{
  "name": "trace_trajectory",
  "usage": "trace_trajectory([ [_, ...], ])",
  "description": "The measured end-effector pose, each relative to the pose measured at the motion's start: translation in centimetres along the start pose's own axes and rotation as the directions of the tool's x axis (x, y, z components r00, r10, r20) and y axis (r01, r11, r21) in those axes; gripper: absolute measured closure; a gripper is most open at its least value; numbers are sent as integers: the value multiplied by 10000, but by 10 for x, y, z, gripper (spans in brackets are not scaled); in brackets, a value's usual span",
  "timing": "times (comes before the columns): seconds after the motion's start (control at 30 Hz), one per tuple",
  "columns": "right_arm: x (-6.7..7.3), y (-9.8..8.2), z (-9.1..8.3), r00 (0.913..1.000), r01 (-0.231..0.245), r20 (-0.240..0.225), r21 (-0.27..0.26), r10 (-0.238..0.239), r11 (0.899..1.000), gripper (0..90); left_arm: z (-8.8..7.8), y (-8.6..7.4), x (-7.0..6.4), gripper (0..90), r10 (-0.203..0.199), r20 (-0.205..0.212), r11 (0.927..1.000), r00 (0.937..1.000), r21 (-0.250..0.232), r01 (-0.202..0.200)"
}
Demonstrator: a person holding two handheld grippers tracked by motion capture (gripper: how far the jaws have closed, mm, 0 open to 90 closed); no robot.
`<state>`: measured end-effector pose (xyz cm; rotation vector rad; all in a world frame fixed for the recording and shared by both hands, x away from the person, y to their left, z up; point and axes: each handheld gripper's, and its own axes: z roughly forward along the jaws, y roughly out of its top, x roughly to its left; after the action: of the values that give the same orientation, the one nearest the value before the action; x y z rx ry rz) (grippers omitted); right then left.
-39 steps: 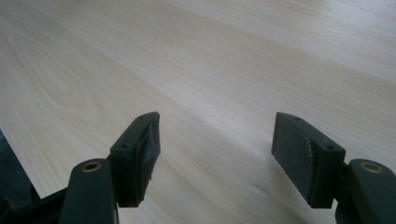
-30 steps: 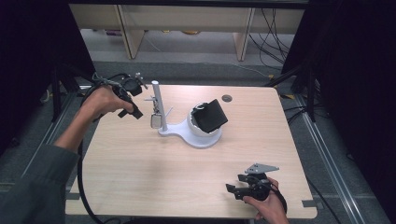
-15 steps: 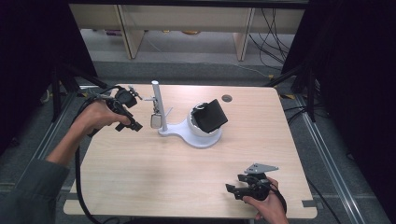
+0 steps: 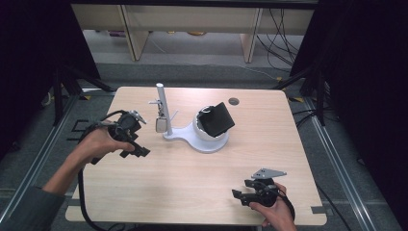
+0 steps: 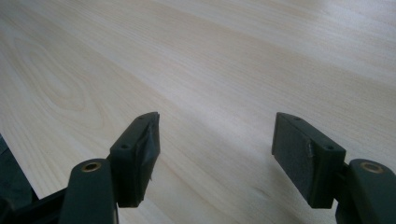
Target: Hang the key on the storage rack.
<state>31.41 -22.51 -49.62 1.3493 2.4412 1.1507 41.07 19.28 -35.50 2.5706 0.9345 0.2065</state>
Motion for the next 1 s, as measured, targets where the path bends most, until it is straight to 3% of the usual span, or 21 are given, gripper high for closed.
trace_trajectory([
  [0.03, 2, 0, -1, 9998, -182, 38, 72, 181, 9998, 333, 2, -2, -4, 251, -107, -4, 9998, 9999, -155, 106],
  [0.07, 0, 0, 0, 9999, 51, 103, -10, -51, 10000, 333, 3, -4, -6, 249, -50, 21, 9998, 10000, -207, 50],
  [0.17, 1, 0, 0, 9998, -181, 56, 104, 181, 9998, 333, 7, -11, -18, 244, 98, 42, 9994, 9999, -336, -96],
  [0.27, -1, 0, 0, 9999, 36, 156, -55, -35, 10000, 333, 14, -18, -30, 242, 476, 120, 9988, 9988, -154, -474],
  [0.33, 0, -1, 1, 9998, -217, -2, -137, 217, 9997, 333, 18, -23, -39, 234, 471, 150, 9984, 9988, -329, -466],
  [0.57, -1, 0, 0, 9999, 39, 111, -14, -39, 10000, 333, 35, -40, -64, 208, 795, 763, 9938, 9939, -836, -731],
  [0.63, -1, -1, 1, 10000, -44, 2, -199, 44, 9998, 333, 40, -46, -69, 208, 929, 709, 9920, 9931, -919, -862],
  [0.7, -2, 0, -1, 9997, 113, 228, -129, -110, 9999, 333, 44, -52, -72, 204, 984, 518, 9902, 9938, -1048, -926],
  [0.73, 0, -1, -1, 9997, -171, 198, -75, 172, 9998, 333, 46, -56, -74, 204, 1080, 441, 9889, 9932, -1077, -1028],
  [0.8, -1, 0, 0, 9997, 34, 229, -126, -31, 9999, 333, 51, -61, -77, 201, 953, 444, 9884, 9945, -1225, -892],
  [0.83, 1, -1, 0, 9997, -231, 89, -125, 232, 9997, 333, 54, -63, -78, 202, 947, 454, 9881, 9945, -1259, -883],
  [0.87, -1, -1, 1, 10000, -36, 14, -203, 36, 9998, 333, 58, -67, -81, 202, 951, 435, 9879, 9945, -1273, -889],
  [0.97, 1, 0, 0, 9998, -160, 98, 27, 160, 9999, 333, 65, -74, -85, 199, 943, 265, 9847, 9952, -1495, -894],
  [1.0, -1, 0, 0, 9999, 66, 138, -51, -66, 10000, 332, 66, -75, -86, 199, 968, 192, 9847, 9951, -1477, -930],
])
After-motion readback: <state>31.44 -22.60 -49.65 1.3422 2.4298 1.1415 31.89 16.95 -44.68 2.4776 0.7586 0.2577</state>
